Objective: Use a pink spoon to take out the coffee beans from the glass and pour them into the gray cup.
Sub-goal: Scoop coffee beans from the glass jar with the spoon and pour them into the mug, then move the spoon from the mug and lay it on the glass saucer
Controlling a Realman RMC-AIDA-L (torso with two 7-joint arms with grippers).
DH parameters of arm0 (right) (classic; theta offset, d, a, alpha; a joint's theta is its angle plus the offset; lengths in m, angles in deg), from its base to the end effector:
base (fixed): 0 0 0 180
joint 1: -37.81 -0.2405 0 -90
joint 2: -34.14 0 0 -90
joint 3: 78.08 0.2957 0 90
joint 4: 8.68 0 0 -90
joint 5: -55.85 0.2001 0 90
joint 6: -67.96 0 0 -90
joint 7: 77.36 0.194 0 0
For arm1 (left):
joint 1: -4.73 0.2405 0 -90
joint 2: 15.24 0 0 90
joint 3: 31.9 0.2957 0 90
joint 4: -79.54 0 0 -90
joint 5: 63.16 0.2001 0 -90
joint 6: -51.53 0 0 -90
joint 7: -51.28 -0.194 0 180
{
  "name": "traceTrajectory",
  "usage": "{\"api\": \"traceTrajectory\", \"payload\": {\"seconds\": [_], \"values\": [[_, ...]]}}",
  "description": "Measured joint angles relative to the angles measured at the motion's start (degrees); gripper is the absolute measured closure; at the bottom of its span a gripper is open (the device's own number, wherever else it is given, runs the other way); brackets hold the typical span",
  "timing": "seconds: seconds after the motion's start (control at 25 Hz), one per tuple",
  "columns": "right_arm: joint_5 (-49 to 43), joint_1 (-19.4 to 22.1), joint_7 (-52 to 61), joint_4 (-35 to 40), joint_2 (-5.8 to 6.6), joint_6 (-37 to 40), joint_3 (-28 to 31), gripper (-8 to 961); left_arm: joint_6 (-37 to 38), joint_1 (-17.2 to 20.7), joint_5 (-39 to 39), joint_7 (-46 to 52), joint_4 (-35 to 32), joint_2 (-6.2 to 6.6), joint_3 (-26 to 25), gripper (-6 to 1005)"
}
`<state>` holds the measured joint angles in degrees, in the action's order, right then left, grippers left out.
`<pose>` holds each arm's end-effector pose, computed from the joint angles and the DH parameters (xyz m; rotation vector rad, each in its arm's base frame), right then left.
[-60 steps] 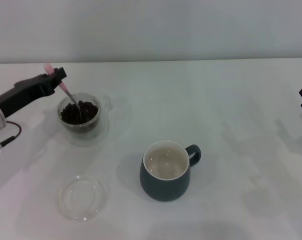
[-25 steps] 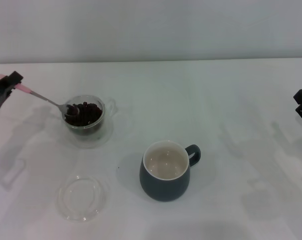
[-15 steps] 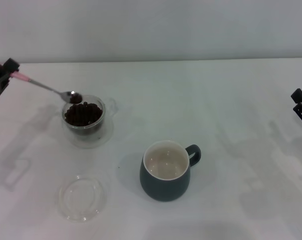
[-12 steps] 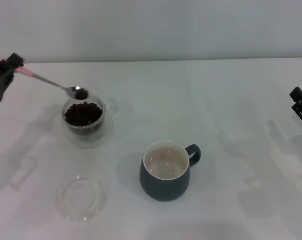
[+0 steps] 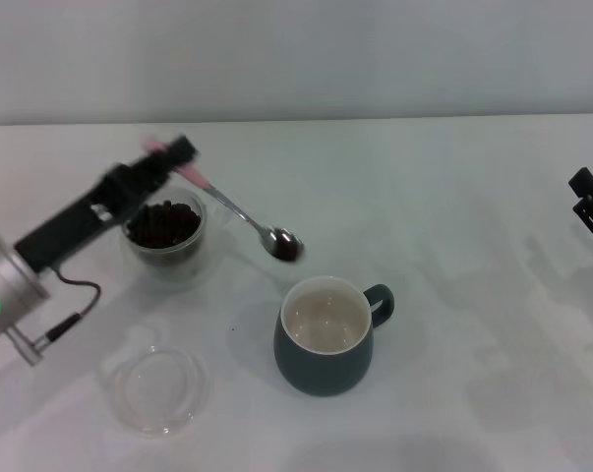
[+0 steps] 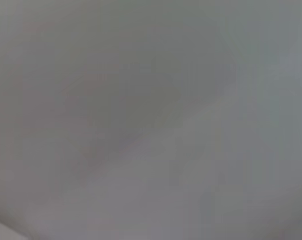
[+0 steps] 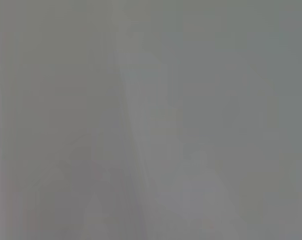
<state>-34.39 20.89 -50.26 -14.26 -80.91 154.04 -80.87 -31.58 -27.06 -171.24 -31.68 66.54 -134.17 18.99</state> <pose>0.3718 0.3141 -0.0026 -1.6241 0.6349 0.9481 -0.2364 0.3814 -0.0658 -2.1044 -1.4905 -1.5040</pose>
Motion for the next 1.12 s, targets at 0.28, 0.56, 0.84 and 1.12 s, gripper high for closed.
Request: {"api": "traceTrajectory", "payload": {"seconds": [0.28,0.56,0.84,1.12], "values": [[-0.1,0.5,0.0,-0.8,0.0,0.0,-0.2,163,-1.9,-0.4,1.3,-11.4,-0.9,0.2,4.0,866],[-0.2,1.6,0.1,-1.1,0.0,0.9,-0.8,163,-5.8,-0.8,4.4,-26.0,-2.5,0.27,5.3,865],[-0.2,2.8,0.1,-1.7,0.07,2.6,-1.5,163,-12.9,1.1,5.6,-37.9,-5.3,0.17,6.0,867],[-0.2,3.0,0.1,-2.2,0.09,3.0,-2.4,163,-16.3,7.3,-4.6,-35.6,-5.2,0.49,4.7,865]]}}
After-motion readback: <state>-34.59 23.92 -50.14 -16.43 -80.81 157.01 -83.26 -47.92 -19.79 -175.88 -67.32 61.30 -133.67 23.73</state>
